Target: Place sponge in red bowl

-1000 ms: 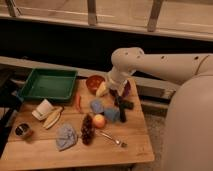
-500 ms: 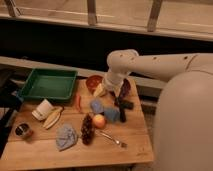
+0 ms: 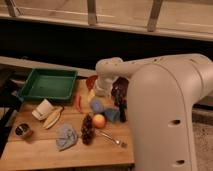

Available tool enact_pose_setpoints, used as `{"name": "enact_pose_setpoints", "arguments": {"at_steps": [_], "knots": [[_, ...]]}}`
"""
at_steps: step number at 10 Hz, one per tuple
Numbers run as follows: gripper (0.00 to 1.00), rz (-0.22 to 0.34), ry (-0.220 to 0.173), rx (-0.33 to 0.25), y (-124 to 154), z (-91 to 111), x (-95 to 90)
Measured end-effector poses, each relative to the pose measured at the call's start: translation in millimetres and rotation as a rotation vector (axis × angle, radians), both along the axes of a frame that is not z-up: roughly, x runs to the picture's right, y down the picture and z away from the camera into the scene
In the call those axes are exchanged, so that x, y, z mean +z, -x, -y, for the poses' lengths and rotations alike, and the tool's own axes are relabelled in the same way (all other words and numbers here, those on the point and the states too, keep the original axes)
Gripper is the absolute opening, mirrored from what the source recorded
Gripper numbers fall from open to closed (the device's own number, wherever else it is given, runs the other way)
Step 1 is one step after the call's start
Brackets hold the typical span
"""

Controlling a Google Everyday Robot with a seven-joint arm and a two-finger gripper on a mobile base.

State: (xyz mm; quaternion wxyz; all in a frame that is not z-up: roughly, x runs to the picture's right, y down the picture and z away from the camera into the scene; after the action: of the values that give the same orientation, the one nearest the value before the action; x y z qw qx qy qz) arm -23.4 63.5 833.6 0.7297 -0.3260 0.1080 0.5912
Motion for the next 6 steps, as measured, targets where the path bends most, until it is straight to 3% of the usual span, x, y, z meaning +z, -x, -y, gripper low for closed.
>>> {"name": "enact_pose_setpoints", "arguments": {"at_steps": [6], "knots": [[0.74,-0.014,-0.004,0.006,-6.1,-3.7,6.8]]}}
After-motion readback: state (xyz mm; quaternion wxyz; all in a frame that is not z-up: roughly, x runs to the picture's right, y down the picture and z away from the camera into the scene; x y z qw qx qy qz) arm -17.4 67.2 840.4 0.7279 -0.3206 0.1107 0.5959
